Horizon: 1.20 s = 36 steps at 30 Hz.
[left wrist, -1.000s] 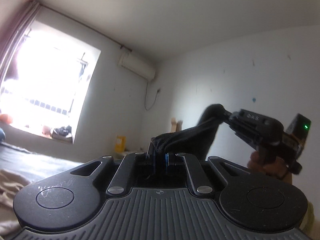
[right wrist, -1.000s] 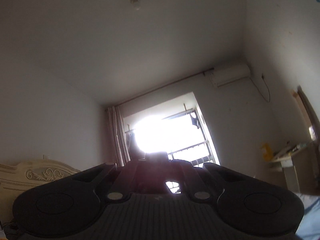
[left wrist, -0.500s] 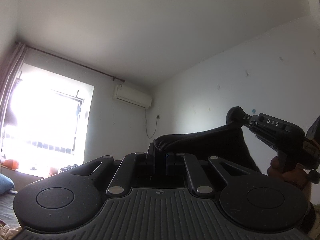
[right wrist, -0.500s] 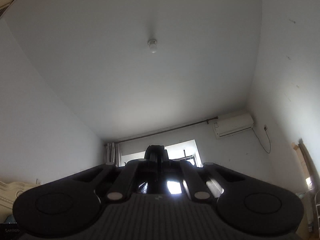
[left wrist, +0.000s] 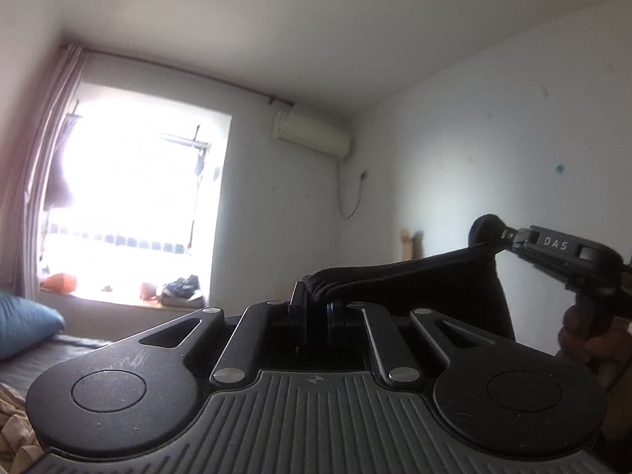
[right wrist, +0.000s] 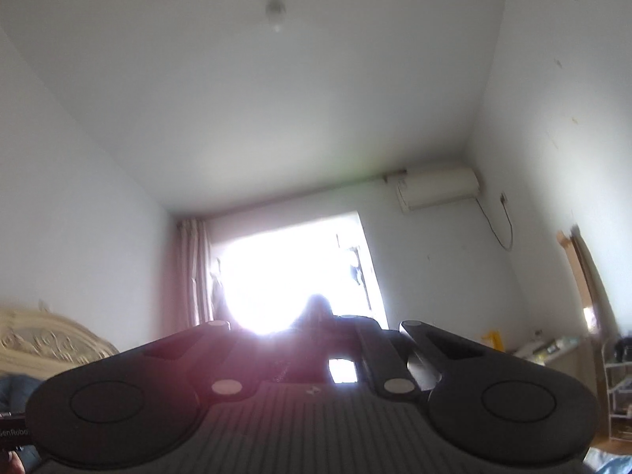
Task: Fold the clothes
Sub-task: 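Raise the black T-shirt high with both grippers to let it hang open, then lay the black T-shirt flat on the bed with both grippers and release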
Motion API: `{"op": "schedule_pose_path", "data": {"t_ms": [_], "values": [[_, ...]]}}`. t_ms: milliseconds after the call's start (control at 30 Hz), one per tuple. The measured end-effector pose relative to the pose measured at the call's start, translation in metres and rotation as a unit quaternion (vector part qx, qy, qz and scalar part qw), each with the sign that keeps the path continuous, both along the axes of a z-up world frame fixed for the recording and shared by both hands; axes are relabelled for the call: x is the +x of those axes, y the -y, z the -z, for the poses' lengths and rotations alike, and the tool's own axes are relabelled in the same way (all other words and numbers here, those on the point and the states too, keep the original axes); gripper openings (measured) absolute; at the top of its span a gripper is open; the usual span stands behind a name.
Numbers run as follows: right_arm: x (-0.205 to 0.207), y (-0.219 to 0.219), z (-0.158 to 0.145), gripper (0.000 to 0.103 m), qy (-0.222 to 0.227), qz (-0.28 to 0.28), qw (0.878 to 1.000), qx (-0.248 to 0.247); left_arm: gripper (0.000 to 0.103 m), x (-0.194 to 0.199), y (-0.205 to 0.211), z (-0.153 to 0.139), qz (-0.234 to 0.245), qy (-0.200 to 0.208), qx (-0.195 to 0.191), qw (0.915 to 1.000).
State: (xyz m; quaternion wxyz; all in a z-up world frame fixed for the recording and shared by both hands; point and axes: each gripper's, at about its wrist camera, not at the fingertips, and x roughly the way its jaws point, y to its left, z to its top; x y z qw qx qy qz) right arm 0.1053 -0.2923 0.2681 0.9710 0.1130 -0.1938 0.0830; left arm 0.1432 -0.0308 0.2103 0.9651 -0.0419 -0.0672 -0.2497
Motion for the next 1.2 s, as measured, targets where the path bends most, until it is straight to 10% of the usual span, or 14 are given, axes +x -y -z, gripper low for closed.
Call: {"op": "schedule_pose_path", "data": {"t_ms": [367,533,633,967,1200], "values": [[0.237,-0.045,0.134,0.003,-0.193,0.018,0.979,-0.059,0.01,0.179,-0.016,0.138,-0.088,-0.169,0.058,0.9799],[0.3,-0.059,0.264,0.023,-0.383,-0.016,0.923,-0.04,0.057,0.241,-0.022,0.242,-0.118,-0.326,0.07,0.9354],[0.322,-0.048,0.328,0.035,-0.486,-0.022,0.873,-0.009,0.057,0.248,-0.036,0.272,-0.121,-0.394,0.038,0.9105],[0.21,0.029,0.208,0.046,-0.445,-0.113,0.885,0.079,0.077,0.155,-0.11,0.181,-0.097,-0.378,-0.099,0.9156],[0.064,0.06,0.149,0.048,-0.398,-0.192,0.896,0.048,0.083,0.025,-0.138,0.143,-0.066,-0.356,-0.057,0.9304]]}}
